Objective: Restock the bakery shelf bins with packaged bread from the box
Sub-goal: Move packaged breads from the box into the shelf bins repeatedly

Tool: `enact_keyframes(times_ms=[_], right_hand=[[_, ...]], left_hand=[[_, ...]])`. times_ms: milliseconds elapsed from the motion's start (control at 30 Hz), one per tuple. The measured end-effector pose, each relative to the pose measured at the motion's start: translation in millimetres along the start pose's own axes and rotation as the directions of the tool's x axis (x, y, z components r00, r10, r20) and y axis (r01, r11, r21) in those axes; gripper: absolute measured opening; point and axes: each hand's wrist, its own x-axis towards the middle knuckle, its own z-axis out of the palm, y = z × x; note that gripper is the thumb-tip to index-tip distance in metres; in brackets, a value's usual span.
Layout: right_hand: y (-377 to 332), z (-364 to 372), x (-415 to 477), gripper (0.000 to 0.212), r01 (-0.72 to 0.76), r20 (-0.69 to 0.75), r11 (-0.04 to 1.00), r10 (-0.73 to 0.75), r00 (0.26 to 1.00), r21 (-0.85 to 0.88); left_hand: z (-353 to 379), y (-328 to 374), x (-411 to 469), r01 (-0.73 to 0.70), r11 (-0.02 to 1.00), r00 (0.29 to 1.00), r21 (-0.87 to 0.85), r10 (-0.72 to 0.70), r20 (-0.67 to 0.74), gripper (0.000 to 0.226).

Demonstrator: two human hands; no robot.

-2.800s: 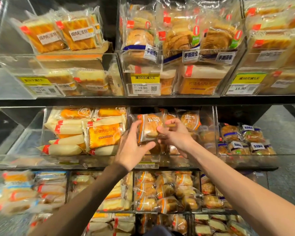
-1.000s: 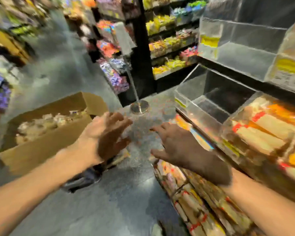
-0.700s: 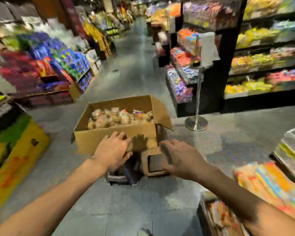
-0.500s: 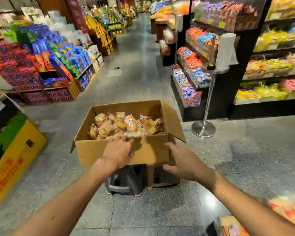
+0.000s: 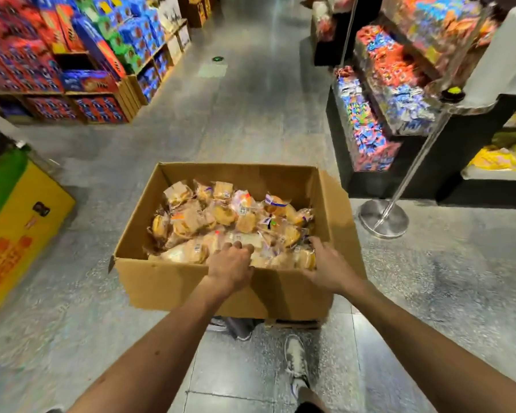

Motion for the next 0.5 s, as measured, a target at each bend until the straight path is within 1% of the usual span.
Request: enact_keyframes(times_ms=[67, 133, 233, 267, 333, 400, 500], right_hand=[[6, 3, 54, 0.084, -0.006, 0.060, 0.999, 0.008, 0.998, -0.034], [14, 10, 105, 0.083, -0.010, 0.125, 0.996, 0.020, 0.992, -0.085], [26, 25, 168, 0.083, -0.013, 0.214, 0.991, 0.041, 0.976, -0.131], [29, 29, 187, 0.084, 0.008, 0.235, 0.987, 0.031, 0.971, -0.160], [34, 36, 221, 0.095, 0.115, 0.237, 0.956, -0.050, 0.970, -0.269], [37, 38, 251, 0.112, 0.270, 0.235, 0.874, -0.186, 0.954, -0.404], [42, 49, 284, 0.125, 0.430, 0.334, 0.748, -0.290, 0.897, -0.506]], left_hand=[[9, -5, 34, 0.032, 0.997, 0.999, -0.071, -0.030, 0.036, 0.045], [23, -8, 68, 0.096, 0.974, 0.991, -0.203, -0.075, 0.109, 0.048], [45, -11, 115, 0.240, 0.904, 0.951, -0.353, -0.146, 0.274, 0.059], [55, -10, 130, 0.289, 0.875, 0.932, -0.388, -0.165, 0.323, 0.063], [71, -6, 157, 0.375, 0.819, 0.888, -0.435, -0.182, 0.422, 0.068], [88, -1, 179, 0.422, 0.789, 0.854, -0.446, -0.182, 0.487, 0.068], [111, 9, 200, 0.444, 0.790, 0.804, -0.422, -0.143, 0.578, 0.078]])
